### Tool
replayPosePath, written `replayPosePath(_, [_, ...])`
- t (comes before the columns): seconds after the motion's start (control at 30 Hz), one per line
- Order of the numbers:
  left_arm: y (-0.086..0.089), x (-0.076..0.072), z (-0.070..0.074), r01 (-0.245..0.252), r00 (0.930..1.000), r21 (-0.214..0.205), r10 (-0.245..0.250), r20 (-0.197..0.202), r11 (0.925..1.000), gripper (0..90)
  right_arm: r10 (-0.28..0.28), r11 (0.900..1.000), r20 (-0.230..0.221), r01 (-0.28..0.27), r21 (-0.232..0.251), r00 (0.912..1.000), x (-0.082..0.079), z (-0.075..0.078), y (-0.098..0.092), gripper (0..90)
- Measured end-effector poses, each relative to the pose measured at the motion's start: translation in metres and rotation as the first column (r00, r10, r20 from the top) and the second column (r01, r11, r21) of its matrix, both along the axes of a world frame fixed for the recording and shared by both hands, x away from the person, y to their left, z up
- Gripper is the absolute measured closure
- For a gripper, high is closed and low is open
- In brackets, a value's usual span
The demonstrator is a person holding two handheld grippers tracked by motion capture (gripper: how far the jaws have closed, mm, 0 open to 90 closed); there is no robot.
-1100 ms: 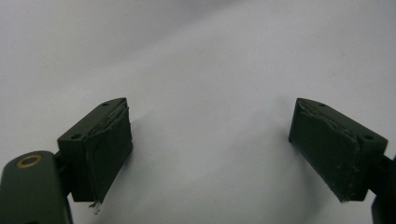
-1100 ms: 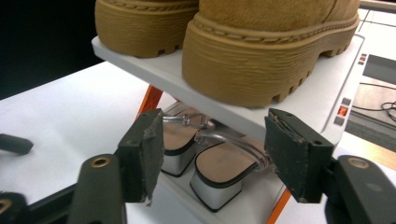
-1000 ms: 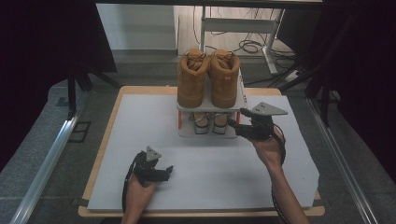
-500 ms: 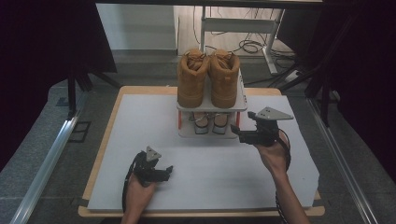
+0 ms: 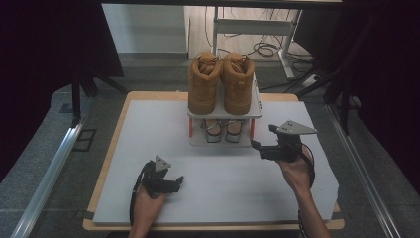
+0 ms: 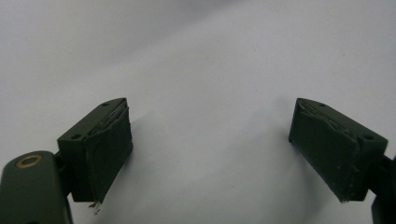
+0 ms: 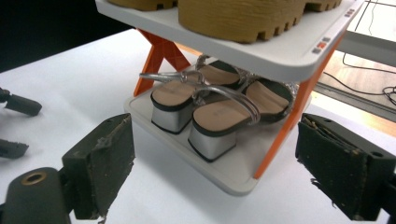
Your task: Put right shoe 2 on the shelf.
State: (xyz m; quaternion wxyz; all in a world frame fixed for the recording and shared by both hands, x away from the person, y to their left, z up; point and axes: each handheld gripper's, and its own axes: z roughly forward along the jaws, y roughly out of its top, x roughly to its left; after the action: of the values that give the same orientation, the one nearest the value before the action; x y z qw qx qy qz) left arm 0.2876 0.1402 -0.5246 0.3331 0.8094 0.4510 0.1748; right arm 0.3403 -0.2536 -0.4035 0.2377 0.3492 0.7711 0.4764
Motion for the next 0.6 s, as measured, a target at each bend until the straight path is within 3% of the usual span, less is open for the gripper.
replayPosePath(0.6, [0.000, 0.000, 0.000, 0.002, 1.0000, 0.003, -0.002, -0.001, 1.0000, 12.9, -0.054, 0.9984, -0.030, 0.053, -0.019, 0.9981, -0.015, -0.016, -0.029, 5.6])
